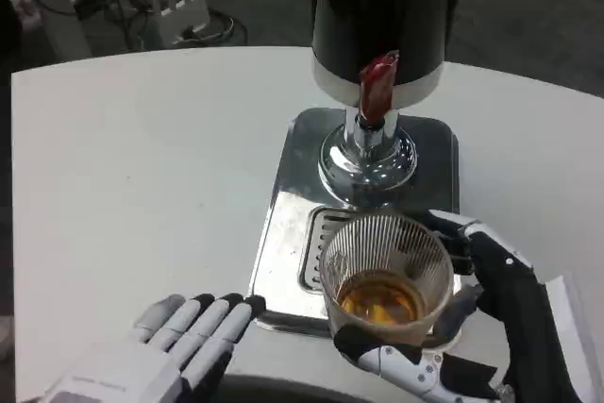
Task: Grasp the cup under the faucet to collect the drink, then remove the cup.
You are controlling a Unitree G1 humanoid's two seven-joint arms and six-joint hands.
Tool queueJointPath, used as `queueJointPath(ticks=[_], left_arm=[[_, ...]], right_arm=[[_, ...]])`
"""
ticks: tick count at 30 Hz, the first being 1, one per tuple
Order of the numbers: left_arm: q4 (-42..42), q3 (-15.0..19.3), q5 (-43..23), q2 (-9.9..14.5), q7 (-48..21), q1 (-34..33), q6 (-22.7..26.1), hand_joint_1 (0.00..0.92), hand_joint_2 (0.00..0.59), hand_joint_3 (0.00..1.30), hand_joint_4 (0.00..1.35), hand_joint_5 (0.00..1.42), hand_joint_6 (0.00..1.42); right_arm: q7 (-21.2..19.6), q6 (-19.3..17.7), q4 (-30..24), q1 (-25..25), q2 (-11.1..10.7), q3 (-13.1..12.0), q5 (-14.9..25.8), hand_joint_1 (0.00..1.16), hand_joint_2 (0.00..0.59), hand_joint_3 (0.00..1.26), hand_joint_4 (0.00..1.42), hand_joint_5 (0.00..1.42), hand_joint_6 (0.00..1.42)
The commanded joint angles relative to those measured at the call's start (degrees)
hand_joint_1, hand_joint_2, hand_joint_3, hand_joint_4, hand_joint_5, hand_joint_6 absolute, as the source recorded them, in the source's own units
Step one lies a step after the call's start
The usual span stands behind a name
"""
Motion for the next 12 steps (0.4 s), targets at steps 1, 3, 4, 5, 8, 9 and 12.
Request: queueJointPath(ticks=[1, 3, 4, 5, 8, 9, 12], left_arm=[[-2.0, 1.3, -1.3, 0.6, -0.4, -0.5, -0.1, 0.000, 0.071, 0.00, 0.00, 0.00, 0.00], [-2.5, 1.4, -1.7, 0.6, -1.0, -1.0, 0.2, 0.000, 0.071, 0.00, 0.00, 0.00, 0.00], [-2.6, 1.3, -1.9, 0.6, -1.2, -1.2, 0.4, 0.000, 0.071, 0.00, 0.00, 0.00, 0.00], [-2.7, 1.3, -2.0, 0.6, -1.5, -1.5, 0.5, 0.000, 0.071, 0.00, 0.00, 0.00, 0.00], [-2.8, 1.0, -2.5, 0.5, -2.3, -2.9, 1.1, 0.000, 0.071, 0.00, 0.00, 0.00, 0.00], [-2.9, 0.9, -2.7, 0.6, -2.6, -3.6, 1.4, 0.000, 0.071, 0.00, 0.00, 0.00, 0.00], [-2.8, 0.4, -2.9, 0.6, -3.4, -5.2, 2.0, 0.000, 0.071, 0.00, 0.00, 0.00, 0.00]], right_arm=[[0.2, -1.6, -2.4, 0.3, 0.4, -0.4, 0.1, 0.89, 0.130, 0.82, 0.93, 1.08, 1.02], [0.2, -1.8, -2.5, 0.5, 0.5, -0.5, 0.1, 0.89, 0.129, 0.82, 0.92, 1.08, 1.02], [0.1, -2.0, -2.5, 0.6, 0.4, -0.5, 0.0, 0.89, 0.129, 0.82, 0.92, 1.08, 1.02], [0.2, -2.0, -2.5, 0.7, 0.4, -0.6, 0.0, 0.89, 0.129, 0.82, 0.92, 1.08, 1.02], [0.3, -2.1, -2.4, 0.9, 0.3, -0.7, 0.1, 0.89, 0.128, 0.82, 0.92, 1.08, 1.02], [0.3, -2.1, -2.4, 0.9, 0.3, -0.8, 0.0, 0.89, 0.128, 0.82, 0.92, 1.08, 1.02], [0.4, -2.1, -2.6, 0.8, 0.3, -1.0, 0.1, 0.89, 0.128, 0.82, 0.92, 1.08, 1.02]])
